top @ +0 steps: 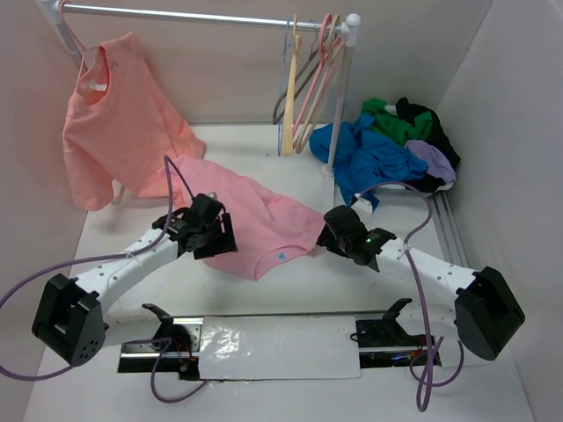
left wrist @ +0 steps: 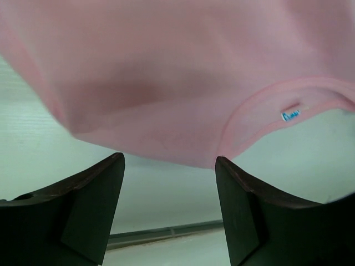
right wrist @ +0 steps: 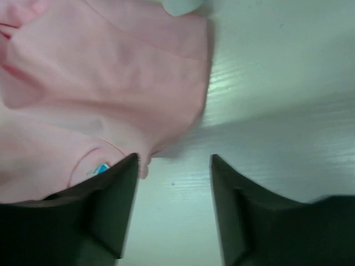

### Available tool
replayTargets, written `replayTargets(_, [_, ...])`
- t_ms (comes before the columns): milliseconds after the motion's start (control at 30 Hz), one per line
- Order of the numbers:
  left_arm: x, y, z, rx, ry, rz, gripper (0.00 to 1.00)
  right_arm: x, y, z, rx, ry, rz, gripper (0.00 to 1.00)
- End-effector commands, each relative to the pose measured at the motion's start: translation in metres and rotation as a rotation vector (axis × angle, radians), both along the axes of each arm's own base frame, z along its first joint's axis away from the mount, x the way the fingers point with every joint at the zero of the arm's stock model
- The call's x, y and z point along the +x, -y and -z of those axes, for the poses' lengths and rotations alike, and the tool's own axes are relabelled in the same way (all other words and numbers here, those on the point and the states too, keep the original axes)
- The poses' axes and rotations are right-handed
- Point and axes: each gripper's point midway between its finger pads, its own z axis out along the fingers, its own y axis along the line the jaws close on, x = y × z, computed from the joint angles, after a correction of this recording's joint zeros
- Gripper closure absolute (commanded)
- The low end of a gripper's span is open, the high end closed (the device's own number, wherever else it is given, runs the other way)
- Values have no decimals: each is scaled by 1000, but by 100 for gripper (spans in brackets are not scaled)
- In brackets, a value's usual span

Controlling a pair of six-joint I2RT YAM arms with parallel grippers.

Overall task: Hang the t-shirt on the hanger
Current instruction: Move the tshirt to the center of the board

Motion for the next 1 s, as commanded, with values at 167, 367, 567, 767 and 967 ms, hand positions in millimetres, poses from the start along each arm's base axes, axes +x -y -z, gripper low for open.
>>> replayTargets(167, [-41, 57, -3, -68, 8, 171, 30, -14, 15, -8, -179, -22, -89, 22])
replayTargets(367, [-42, 62, 21, 53, 3, 82, 28, -17, 16, -10, -162, -13, -94, 20])
replayTargets(567, [-42, 62, 50, 211, -52, -15, 32, -19, 17, -12, -160, -10, -94, 12])
replayTargets(767, [-34, 63, 53, 239, -30, -27, 38, -22, 24, -14, -171, -7, -98, 8])
replayTargets(967, [-31, 61, 53, 245, -16, -41, 39, -21, 22, -15, -153, -2, -107, 8])
